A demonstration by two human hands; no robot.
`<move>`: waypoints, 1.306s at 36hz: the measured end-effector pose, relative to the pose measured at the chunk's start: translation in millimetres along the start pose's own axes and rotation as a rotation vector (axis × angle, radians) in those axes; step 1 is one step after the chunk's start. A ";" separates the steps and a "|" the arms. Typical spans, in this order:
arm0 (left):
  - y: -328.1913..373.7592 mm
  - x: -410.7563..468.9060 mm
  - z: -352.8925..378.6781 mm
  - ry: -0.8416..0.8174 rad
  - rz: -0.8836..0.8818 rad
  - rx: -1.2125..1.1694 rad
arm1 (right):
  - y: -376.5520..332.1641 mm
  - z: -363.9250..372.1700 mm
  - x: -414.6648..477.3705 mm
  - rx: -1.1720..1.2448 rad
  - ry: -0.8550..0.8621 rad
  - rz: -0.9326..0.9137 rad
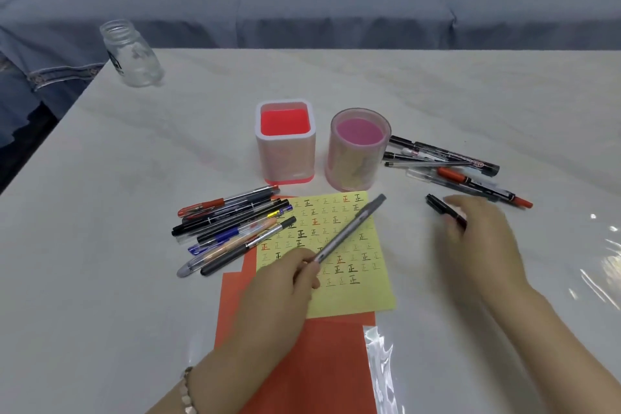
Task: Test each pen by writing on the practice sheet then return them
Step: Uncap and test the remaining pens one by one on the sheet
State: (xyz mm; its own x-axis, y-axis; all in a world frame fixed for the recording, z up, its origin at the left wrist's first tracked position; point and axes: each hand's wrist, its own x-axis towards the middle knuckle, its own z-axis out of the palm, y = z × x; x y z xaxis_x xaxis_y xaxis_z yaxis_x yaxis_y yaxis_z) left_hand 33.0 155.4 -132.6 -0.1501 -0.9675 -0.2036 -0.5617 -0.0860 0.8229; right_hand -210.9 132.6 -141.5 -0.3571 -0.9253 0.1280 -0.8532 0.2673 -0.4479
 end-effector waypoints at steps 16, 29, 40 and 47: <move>-58.1 36.9 -67.1 0.505 0.148 0.710 | -25.0 7.1 -17.9 0.193 -0.183 -0.123; -10.6 21.4 -27.6 0.114 0.767 0.510 | -76.6 -11.4 -45.7 0.388 -0.349 -0.430; -2.4 -1.9 -7.0 0.091 0.388 0.054 | -86.2 -17.9 -61.9 0.635 -0.069 -0.061; 1.6 -5.9 -3.9 -0.110 0.477 -0.016 | -103.4 -1.9 -63.5 0.974 -0.425 0.152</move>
State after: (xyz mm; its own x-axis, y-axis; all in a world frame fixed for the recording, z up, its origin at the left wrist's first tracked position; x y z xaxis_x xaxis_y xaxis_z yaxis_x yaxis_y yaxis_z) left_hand 36.2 160.0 -128.0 -0.4732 -0.8691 0.1438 -0.3966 0.3560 0.8462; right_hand -100.7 164.2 -101.6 -0.1124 -0.9683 -0.2231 -0.0735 0.2320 -0.9699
